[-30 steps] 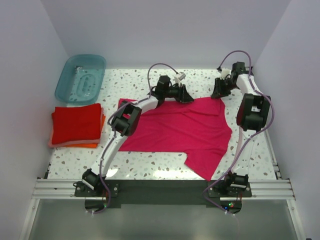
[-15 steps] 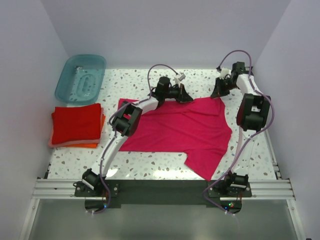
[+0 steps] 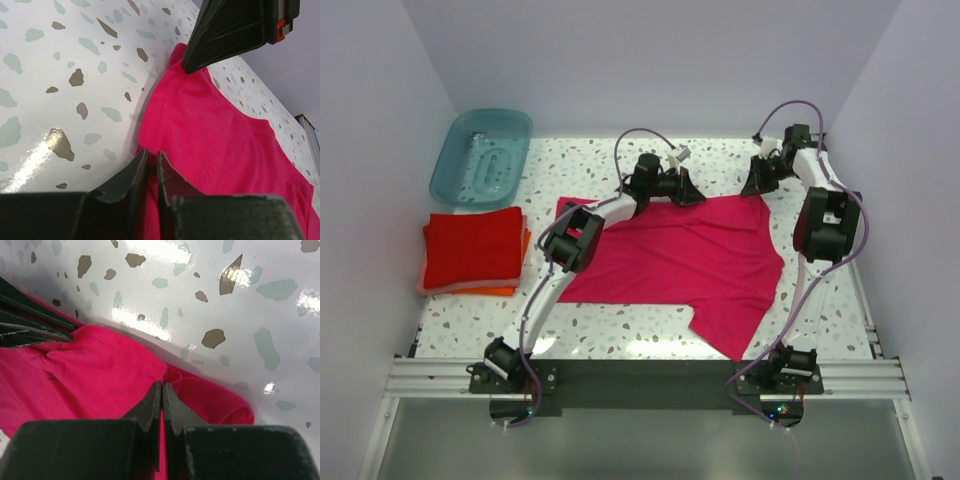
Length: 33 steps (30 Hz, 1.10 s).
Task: Fold and stack the t-shirts
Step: Fold the tshirt
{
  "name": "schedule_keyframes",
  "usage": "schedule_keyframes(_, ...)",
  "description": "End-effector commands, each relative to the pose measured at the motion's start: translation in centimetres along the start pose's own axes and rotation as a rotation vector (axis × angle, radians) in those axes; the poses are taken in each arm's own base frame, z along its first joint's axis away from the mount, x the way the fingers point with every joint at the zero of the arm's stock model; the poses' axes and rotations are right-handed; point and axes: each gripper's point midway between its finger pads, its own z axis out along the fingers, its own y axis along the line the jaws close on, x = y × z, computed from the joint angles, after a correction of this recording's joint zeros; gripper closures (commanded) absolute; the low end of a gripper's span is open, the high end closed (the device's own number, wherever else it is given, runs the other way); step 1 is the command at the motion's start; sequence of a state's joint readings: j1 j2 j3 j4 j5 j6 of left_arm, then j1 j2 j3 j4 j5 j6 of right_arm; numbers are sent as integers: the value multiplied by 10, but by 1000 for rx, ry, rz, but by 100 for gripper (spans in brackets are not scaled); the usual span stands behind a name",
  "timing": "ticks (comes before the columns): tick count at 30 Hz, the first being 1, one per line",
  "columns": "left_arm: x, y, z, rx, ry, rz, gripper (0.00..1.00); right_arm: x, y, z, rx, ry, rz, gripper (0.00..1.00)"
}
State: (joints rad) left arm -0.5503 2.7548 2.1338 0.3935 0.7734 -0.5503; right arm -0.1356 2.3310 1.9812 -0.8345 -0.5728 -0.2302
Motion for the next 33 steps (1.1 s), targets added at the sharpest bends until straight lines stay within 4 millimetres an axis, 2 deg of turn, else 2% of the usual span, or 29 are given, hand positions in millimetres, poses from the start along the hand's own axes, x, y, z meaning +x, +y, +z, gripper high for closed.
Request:
schedule_keyframes(1, -10, -1, 0, 10, -22, 46, 87, -21, 25, -28, -34, -66, -66, 100)
schedule_keyframes(2, -13, -4, 0, 17, -25, 55, 95, -20, 26, -28, -40, -62, -69, 100)
schedule_keyframes(4, -19, -13, -1, 51, -34, 78, 100, -21, 31, -32, -54, -67, -78, 100)
schedule_keyframes(7, -36, -35, -6, 114, -62, 148, 100, -22, 40, -43, -72, -73, -104, 100)
schedule_keyframes(9, -39, -48, -14, 134, -68, 172, 100, -18, 45, -50, -81, -64, -120, 100)
schedule_keyframes(12, -38, -64, -22, 185, -52, 188, 100, -9, 53, -61, -83, -53, -162, 100)
schedule_keyframes(13, -29, -64, -25, 188, -39, 186, 100, 0, 53, -60, -88, -36, -162, 100)
schedule_keyframes(14, -36, -74, -30, 198, -46, 208, 100, 2, 56, -65, -88, -36, -189, 100)
schedule_keyframes(15, -35, -79, -34, 214, -47, 227, 100, 6, 56, -65, -88, -26, -192, 100)
schedule_keyframes(16, -21, -78, -37, 212, -22, 213, 100, 12, 58, -65, -95, -11, -192, 100)
schedule_keyframes(17, -27, -88, -41, 225, -26, 250, 100, 19, 58, -66, -101, 12, -203, 100)
schedule_keyframes(18, -24, -90, -43, 226, -19, 259, 100, 23, 59, -67, -106, 23, -208, 100)
schedule_keyframes(24, 7, -97, -59, 219, 40, 250, 100, 53, 62, -70, -111, 84, -249, 100)
schedule_keyframes(29, 20, -113, -65, 239, 75, 271, 100, 76, 65, -77, -123, 133, -294, 100)
schedule_keyframes(33, 43, -125, -68, 264, 132, 258, 100, 90, 70, -80, -138, 154, -315, 100)
